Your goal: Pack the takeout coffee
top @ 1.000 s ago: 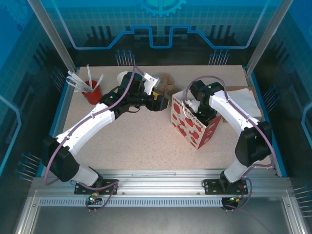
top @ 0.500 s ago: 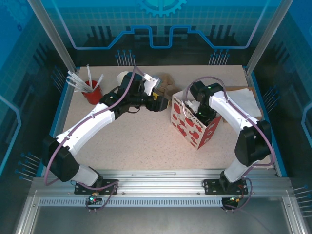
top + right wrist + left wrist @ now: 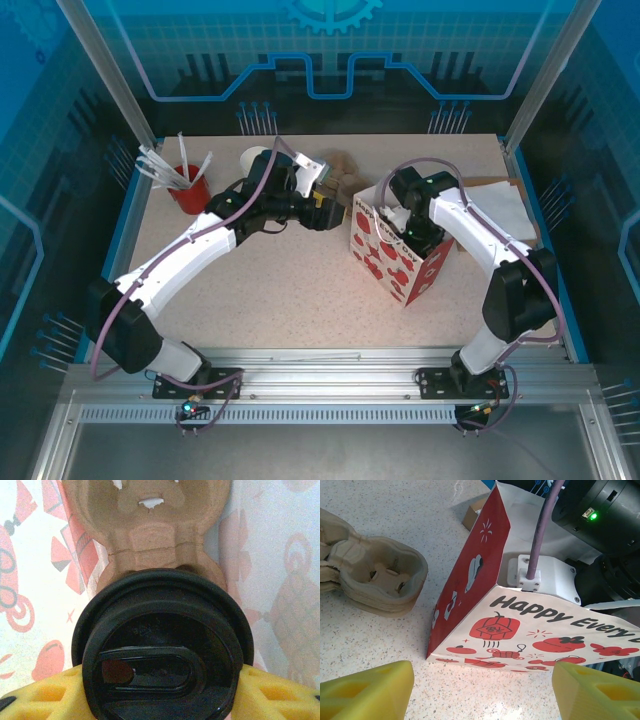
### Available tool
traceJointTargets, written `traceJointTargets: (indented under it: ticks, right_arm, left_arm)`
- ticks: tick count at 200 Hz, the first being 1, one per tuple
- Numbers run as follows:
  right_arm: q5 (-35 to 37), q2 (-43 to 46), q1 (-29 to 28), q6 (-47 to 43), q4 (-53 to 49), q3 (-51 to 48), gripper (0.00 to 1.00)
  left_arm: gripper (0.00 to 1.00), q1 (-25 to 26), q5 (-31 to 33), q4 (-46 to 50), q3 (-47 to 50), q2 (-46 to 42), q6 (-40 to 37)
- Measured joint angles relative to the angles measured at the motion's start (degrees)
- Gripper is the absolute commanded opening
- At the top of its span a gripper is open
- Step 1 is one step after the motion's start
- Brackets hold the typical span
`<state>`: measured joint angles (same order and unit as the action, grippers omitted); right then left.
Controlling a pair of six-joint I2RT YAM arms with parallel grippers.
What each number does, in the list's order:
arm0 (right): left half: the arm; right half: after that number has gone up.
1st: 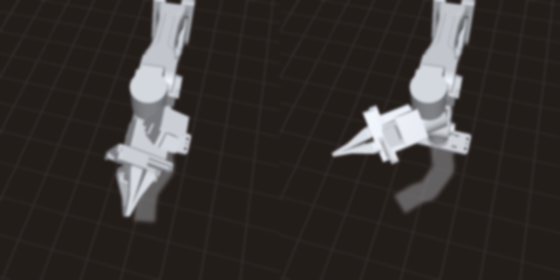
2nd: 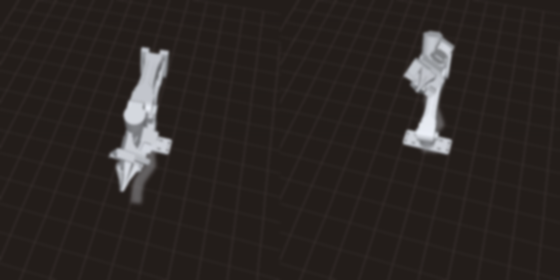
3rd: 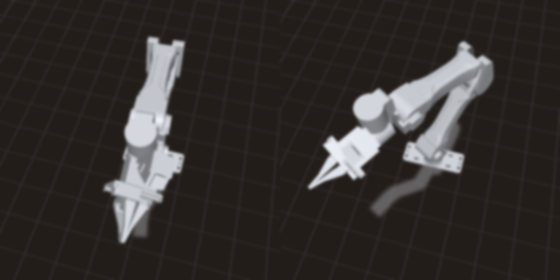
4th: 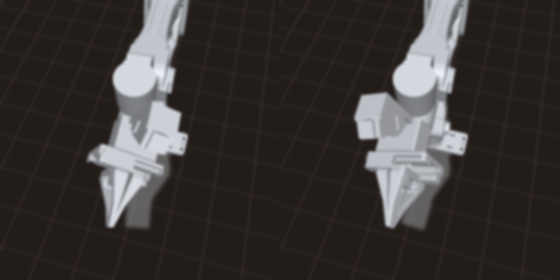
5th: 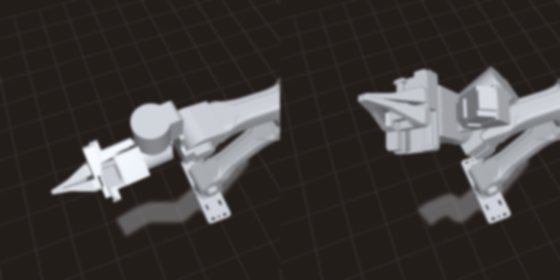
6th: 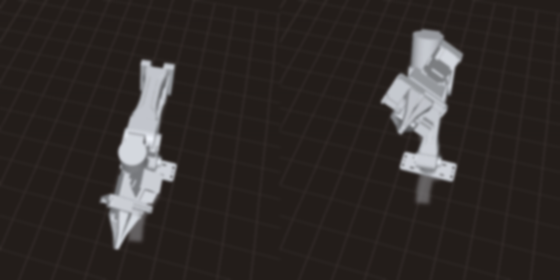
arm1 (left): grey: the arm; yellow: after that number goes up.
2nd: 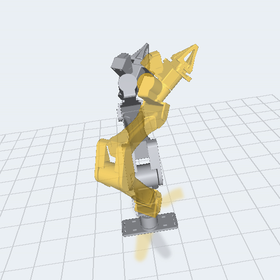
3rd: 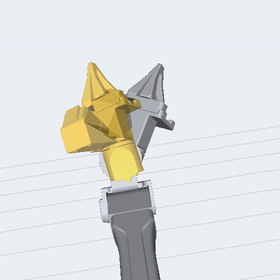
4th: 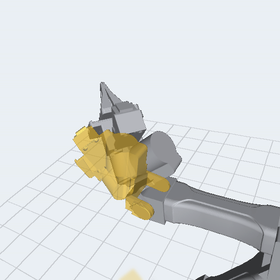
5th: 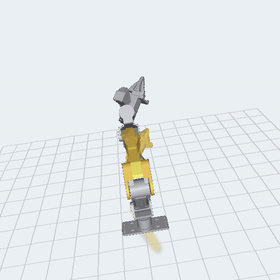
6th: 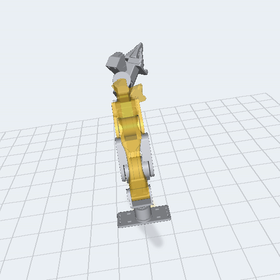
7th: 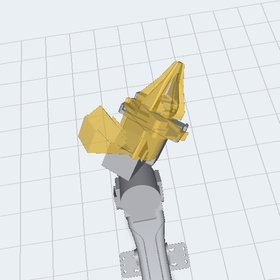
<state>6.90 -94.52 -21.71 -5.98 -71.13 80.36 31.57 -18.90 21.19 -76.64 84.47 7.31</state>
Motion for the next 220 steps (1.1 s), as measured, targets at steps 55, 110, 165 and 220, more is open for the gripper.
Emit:
traceJointTargets:
  ticks: [55, 110, 165, 220]
  right_arm:
    - [0.81, -0.15, -0.52, 0.31, -0.52, 0.79, 0.77]
    - [2.62, -0.48, -1.29, 0.42, -0.85, 2.73, 0.82]
    - [2.8, -0.2, -1.55, 0.42, -1.92, 5.31, 0.82]
    - [2.54, 2.6, -1.57, 0.39, -3.45, 9.92, 0.83]
  left_arm:
    - [0.75, 0.0, 0.0, 0.0, 0.0, 0.0, 0.0]
    - [0.75, 0.0, 0.0, 0.02, 0.0, 0.0, 0.0]
    - [0.75, 0.0, 0.0, 0.02, 0.0, 0.0, -0.02]
    - [0.75, 0.0, 0.0, 0.02, 0.0, 0.0, -0.02]
